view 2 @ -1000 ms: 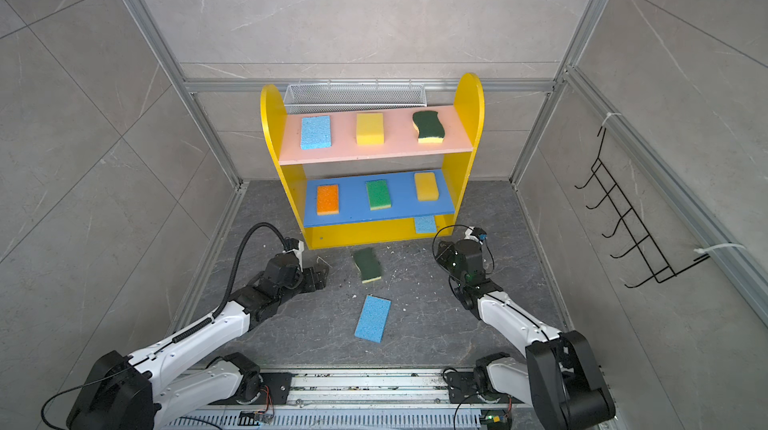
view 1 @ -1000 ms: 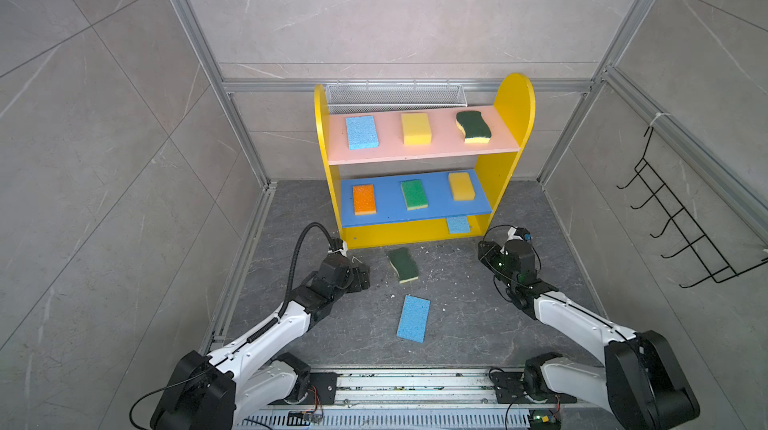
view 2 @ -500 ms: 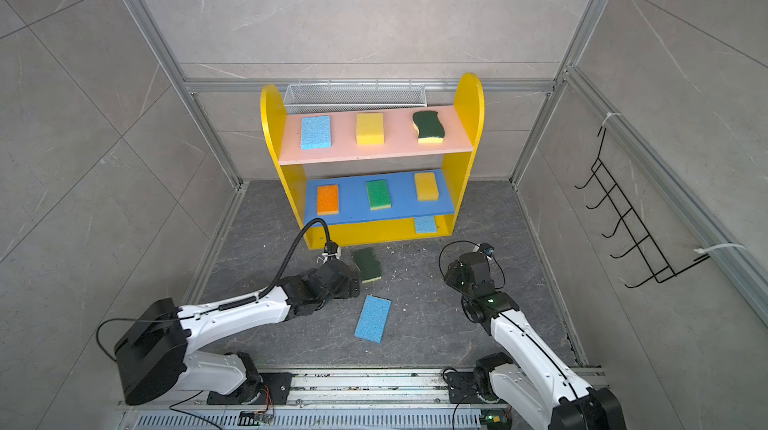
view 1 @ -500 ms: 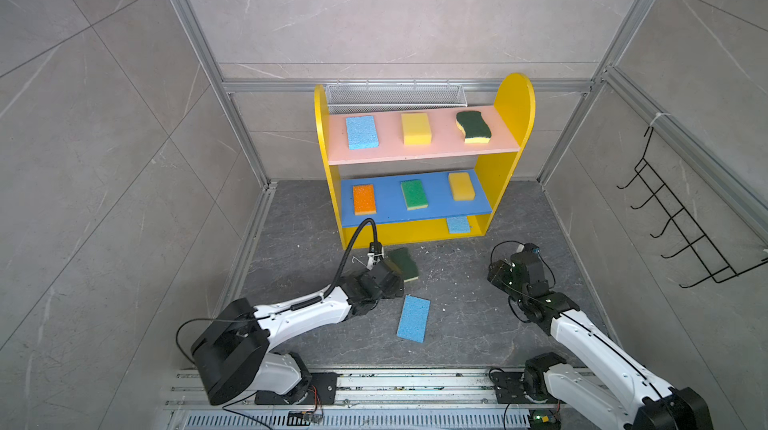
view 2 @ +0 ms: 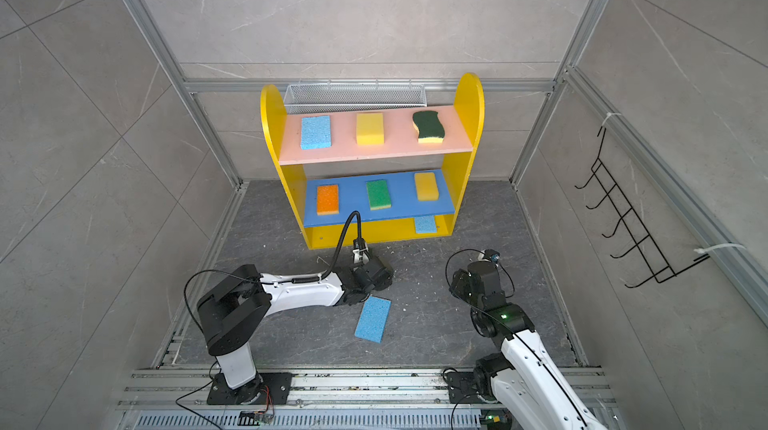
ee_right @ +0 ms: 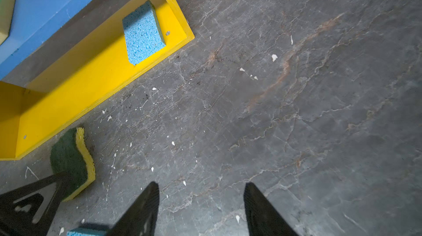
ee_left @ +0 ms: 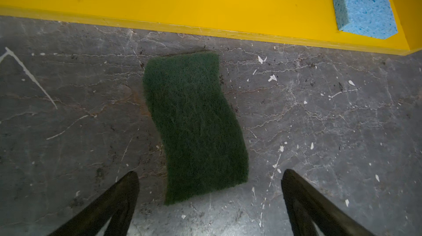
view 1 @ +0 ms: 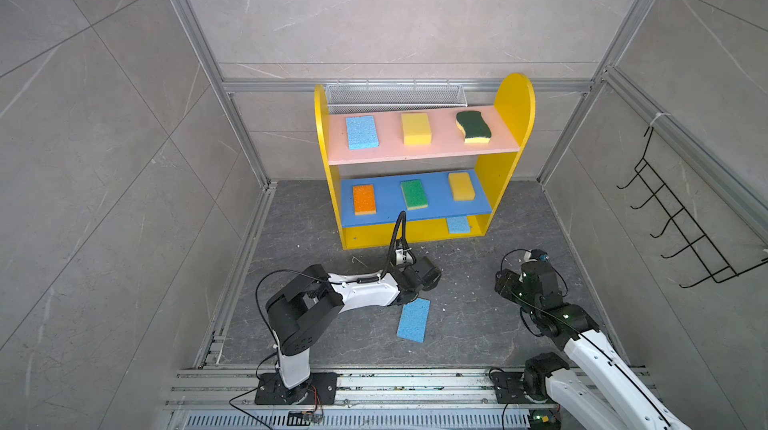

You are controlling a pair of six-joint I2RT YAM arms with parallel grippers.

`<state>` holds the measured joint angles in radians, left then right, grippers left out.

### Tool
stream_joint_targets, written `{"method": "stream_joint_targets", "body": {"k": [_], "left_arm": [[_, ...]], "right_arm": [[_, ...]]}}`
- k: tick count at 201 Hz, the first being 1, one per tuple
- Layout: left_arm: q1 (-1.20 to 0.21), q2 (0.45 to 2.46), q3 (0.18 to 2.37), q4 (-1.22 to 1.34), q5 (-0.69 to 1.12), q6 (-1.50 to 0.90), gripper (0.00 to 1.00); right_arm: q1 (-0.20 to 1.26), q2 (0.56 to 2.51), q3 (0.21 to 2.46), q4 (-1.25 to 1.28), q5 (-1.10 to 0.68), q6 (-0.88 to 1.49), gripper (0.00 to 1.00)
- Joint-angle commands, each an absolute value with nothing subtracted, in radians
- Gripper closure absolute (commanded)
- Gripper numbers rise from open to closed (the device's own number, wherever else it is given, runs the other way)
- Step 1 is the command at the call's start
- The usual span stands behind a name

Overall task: Arrange cleaning sponges on a shelf
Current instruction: Pick up the cleaning sponge from the center of the table, then place the cleaning sponge on the shelf.

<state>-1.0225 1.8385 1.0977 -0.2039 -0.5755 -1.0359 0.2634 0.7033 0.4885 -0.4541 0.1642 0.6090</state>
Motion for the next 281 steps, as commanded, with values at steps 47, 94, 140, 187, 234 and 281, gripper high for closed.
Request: {"method": "stream_joint_targets", "body": {"k": [47, 94, 140, 187, 234, 281], "left_arm": [[-1.028, 1.919, 1.164, -0.303, -0.617, -1.133, 0.03], [-1.030, 1.979, 1.221, -0.277, -0.630, -1.044, 0.13], [-1.031, 1.960, 1.190, -0.191, -0.632, -0.957, 0.44], [-1.024, 1.938, 1.182, -0.004, -0.604, -0.734, 0.38], [-0.988, 1.986, 1.258, 0.075, -0.648, -0.649, 0.35], [-0.932, 2.040, 1.316, 0.109, -0.650, -0.650, 0.35]], "right_arm": [[0.269, 0.669, 0.506, -0.501, 0.165, 0.595, 0.36], [0.269, 0.640, 0.499, -0.524, 0.181, 0.590, 0.35], [0.269, 0.630, 0.508, -0.546, 0.211, 0.583, 0.35], [0.268, 0.653, 0.522, -0.546, 0.239, 0.584, 0.34], [0.270, 0.649, 0.528, -0.549, 0.241, 0.586, 0.35], [0.269, 0.624, 0.525, -0.568, 0.243, 0.575, 0.34]]}}
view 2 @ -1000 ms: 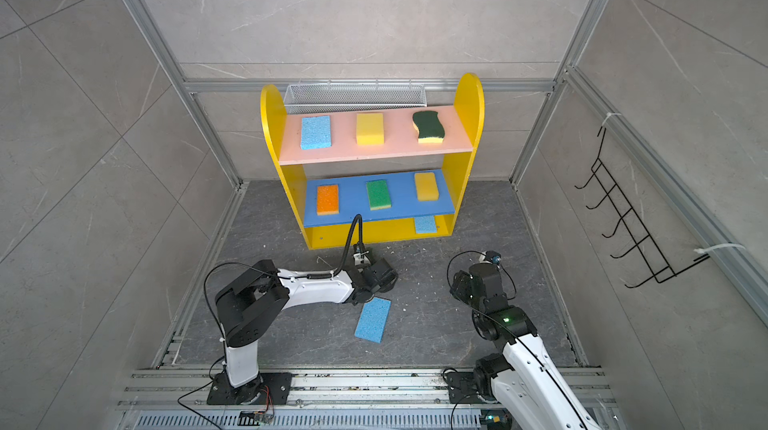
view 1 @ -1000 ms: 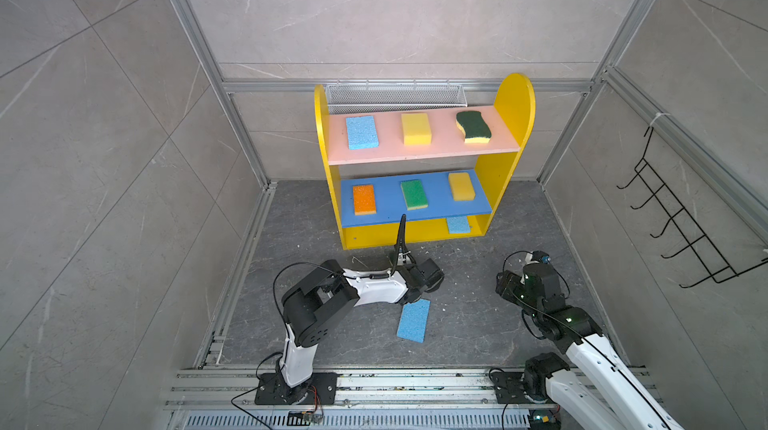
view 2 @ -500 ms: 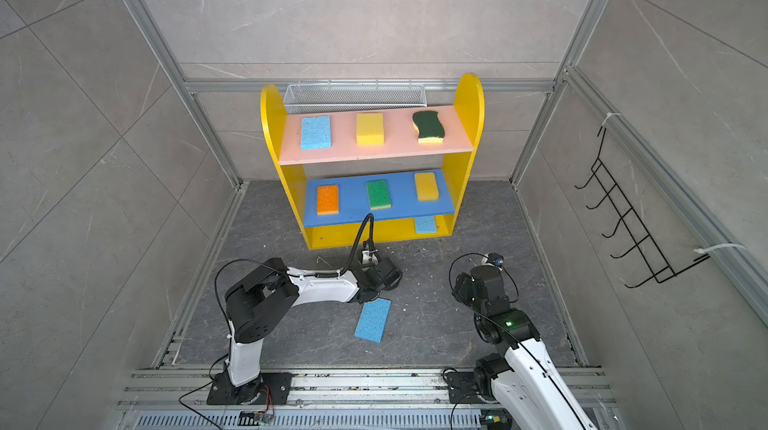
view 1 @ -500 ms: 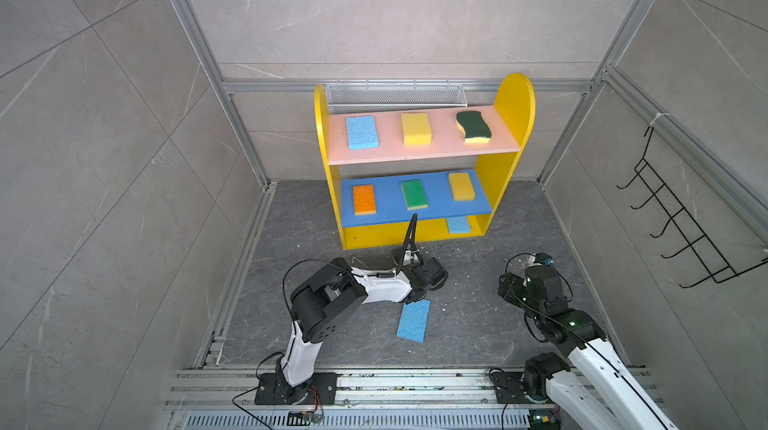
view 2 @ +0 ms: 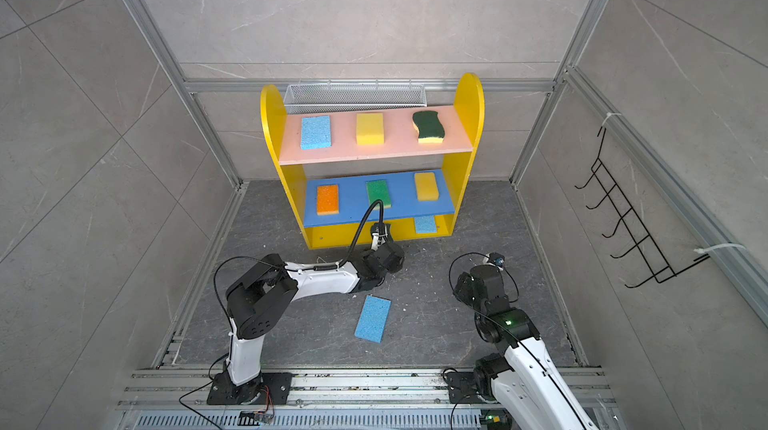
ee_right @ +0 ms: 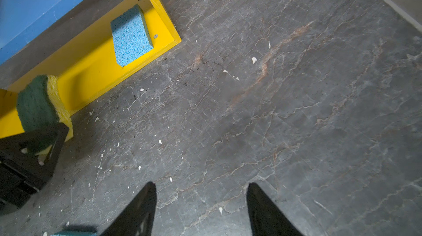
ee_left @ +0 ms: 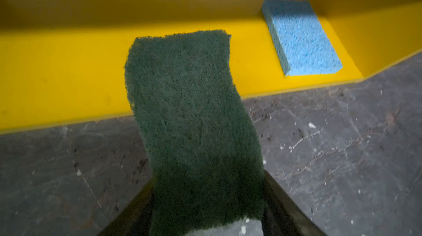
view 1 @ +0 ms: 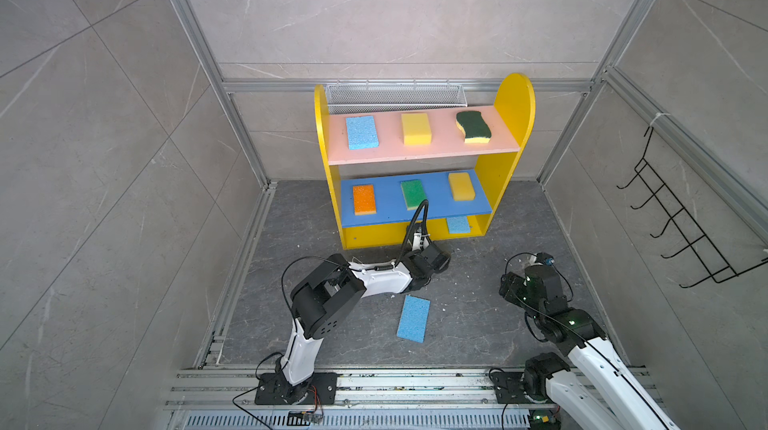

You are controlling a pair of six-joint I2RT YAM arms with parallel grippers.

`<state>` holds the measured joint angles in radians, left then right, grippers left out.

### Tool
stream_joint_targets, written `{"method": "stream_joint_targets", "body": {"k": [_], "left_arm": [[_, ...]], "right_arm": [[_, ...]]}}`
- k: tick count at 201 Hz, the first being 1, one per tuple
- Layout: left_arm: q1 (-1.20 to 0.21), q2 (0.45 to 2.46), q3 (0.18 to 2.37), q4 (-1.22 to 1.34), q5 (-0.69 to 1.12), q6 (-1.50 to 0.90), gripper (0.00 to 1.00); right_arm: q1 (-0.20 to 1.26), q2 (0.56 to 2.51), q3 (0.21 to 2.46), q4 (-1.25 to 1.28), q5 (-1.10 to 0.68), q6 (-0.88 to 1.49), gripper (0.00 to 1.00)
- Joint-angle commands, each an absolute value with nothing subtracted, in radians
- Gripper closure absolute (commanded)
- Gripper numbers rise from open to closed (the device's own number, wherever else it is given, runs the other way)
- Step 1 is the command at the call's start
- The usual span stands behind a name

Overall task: Arrange cleaning sponges on a shelf
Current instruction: Place the cleaning sponge on the shelf.

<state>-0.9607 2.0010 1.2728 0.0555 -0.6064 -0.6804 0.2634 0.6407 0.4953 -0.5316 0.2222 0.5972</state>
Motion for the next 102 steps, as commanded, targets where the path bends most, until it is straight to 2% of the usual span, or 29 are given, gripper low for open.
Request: {"method": "stream_joint_targets", "body": {"k": [1, 102], "left_arm": [[-0.931, 2.042, 1.317, 0.110, -0.650, -0.650, 0.35], [-0.883, 2.211, 1.523, 0.091, -0.706, -0.620, 0.34]], "right_arm": [[0.269, 0.624, 0.524, -0.568, 0.243, 0.575, 0.34], [0.269, 0.603, 0.519, -0.577, 0.209, 0.589, 0.35]]}}
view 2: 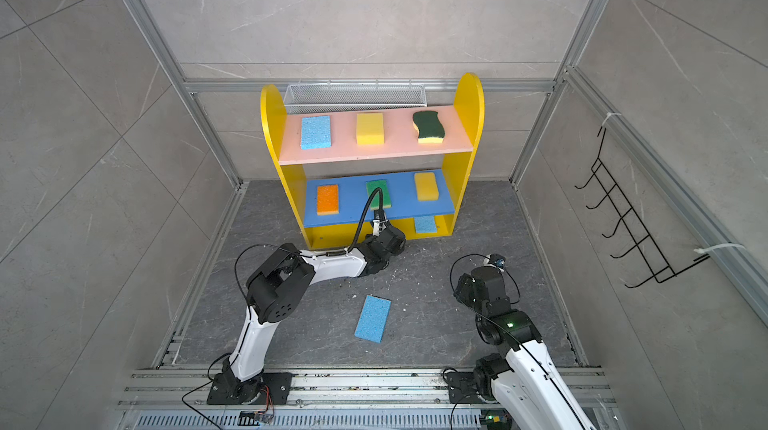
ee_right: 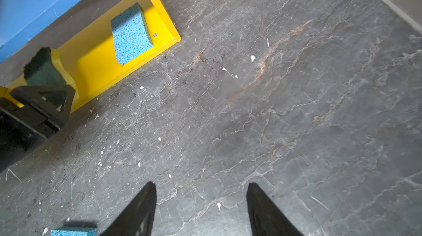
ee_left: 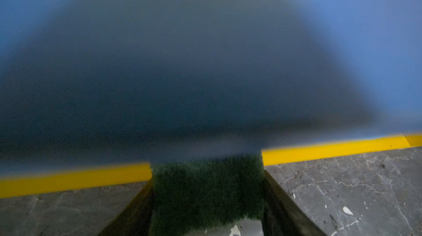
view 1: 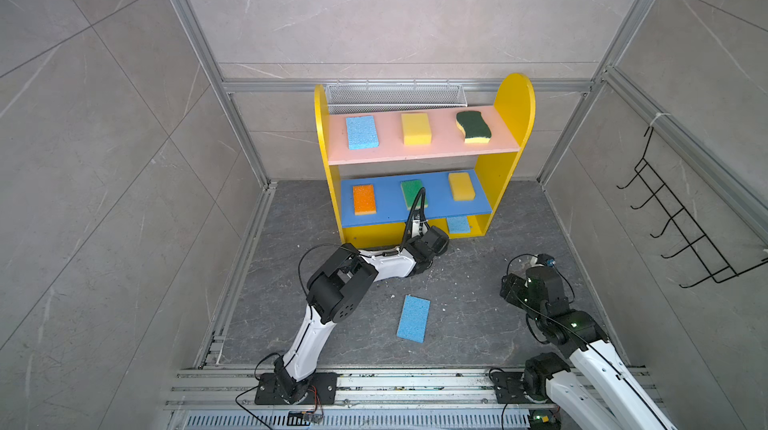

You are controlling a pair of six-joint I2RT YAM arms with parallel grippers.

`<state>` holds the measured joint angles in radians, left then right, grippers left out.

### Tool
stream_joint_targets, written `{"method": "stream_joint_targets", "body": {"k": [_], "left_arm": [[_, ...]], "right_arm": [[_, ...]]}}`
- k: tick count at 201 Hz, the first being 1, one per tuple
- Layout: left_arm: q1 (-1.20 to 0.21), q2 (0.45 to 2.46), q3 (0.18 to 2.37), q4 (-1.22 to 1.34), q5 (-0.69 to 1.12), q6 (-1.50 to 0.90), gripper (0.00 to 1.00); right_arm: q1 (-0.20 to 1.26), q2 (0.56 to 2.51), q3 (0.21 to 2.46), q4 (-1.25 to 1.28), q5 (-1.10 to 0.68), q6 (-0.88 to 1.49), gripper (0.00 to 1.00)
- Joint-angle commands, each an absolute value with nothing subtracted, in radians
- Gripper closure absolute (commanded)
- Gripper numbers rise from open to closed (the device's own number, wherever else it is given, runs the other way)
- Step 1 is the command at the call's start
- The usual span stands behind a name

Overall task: Arrange cleaning sponges on a shelf
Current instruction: Place the cleaning sponge on the shelf.

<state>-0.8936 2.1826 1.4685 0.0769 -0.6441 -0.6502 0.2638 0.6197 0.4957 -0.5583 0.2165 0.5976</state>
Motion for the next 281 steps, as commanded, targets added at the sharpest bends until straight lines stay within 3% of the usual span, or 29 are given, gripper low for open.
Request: {"method": "stream_joint_targets", "body": {"k": [1, 73, 134, 254, 281], "left_arm": [[-0.882, 2.212, 1.525, 0.091, -0.707, -0.619, 0.34], [-0.850, 2.265, 1.583, 0.034, -0.724, -0.638, 0.31], [-0.833, 2.296, 1.603, -0.021, -0.696, -0.653, 0.20], [-0.915, 2.171, 1.461, 0.012, -0.721, -0.620, 0.19], [-0.923, 2.127, 1.403, 0.015, -0.702, -0.655, 0.23]], "right_arm": [[0.269, 0.603, 0.519, -0.577, 0.209, 0.589, 0.35], [0.269, 0.571, 0.508, -0.592, 0.191, 0.603, 0.34], [0.269, 0.551, 0.505, -0.610, 0.179, 0.612, 0.34], [0.269, 0.513, 0.503, -0.646, 0.184, 0.619, 0.35], [0.269, 0.498, 0.506, -0.649, 0.173, 0.616, 0.40]]}}
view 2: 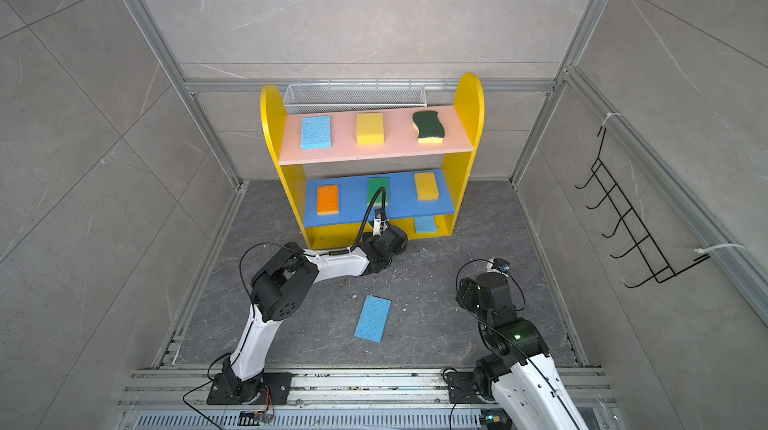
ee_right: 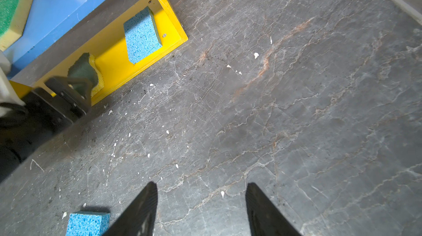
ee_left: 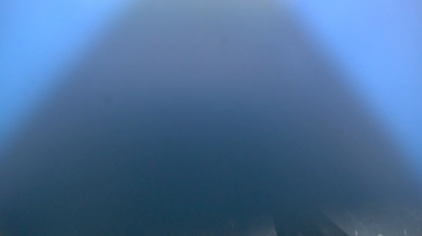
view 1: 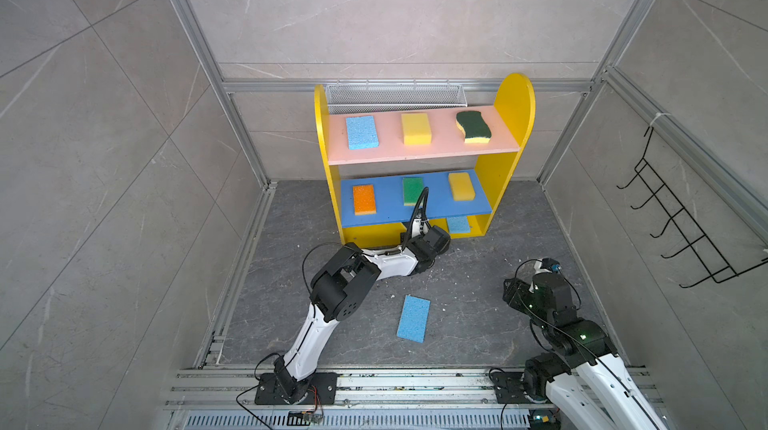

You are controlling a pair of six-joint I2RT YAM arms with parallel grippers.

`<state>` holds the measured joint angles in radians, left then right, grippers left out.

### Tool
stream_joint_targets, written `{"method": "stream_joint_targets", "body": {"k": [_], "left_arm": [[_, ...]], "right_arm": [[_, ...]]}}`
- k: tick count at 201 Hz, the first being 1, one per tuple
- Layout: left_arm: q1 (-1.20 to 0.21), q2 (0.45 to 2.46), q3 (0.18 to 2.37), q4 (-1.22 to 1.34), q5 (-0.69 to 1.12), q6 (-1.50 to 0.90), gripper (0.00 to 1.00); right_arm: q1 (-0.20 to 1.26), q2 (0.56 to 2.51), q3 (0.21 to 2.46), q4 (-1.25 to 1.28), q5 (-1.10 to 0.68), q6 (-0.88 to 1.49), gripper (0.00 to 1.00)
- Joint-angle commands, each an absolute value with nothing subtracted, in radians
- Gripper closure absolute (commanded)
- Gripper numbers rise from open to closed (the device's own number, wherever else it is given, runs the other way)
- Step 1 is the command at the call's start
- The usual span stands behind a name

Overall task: Arrange cleaning sponges on a shelf
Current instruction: Place the cleaning sponge on the shelf.

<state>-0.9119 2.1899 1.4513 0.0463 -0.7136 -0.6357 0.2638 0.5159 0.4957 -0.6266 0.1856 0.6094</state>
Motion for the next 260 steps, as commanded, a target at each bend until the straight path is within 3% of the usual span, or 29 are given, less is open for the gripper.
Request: {"method": "stream_joint_targets", "body": {"k": [1, 35, 54, 88, 204, 260], "left_arm": [[-0.923, 2.126, 1.400, 0.015, -0.702, -0.656, 0.23], [-0.920, 2.114, 1.375, 0.021, -0.685, -0.669, 0.33], [-0.916, 2.118, 1.387, 0.020, -0.675, -0.676, 0.43], [-0.896, 2.126, 1.407, 0.003, -0.678, -0.702, 0.53], [-0.857, 2.127, 1.423, 0.059, -0.702, -0.701, 0.54], [-0.842, 2.126, 1.344, 0.213, -0.695, -0.723, 0.56]], "right_arm": [[0.268, 0.496, 0.506, -0.651, 0.172, 0.616, 0.40], [0.269, 0.474, 0.503, -0.660, 0.171, 0.615, 0.46], [0.268, 0.465, 0.502, -0.667, 0.171, 0.612, 0.49], [0.270, 0.458, 0.503, -0.672, 0.175, 0.611, 0.50], [0.268, 0.455, 0.500, -0.669, 0.162, 0.604, 0.49], [0.269, 0.439, 0.482, -0.660, 0.134, 0.612, 0.53]]}}
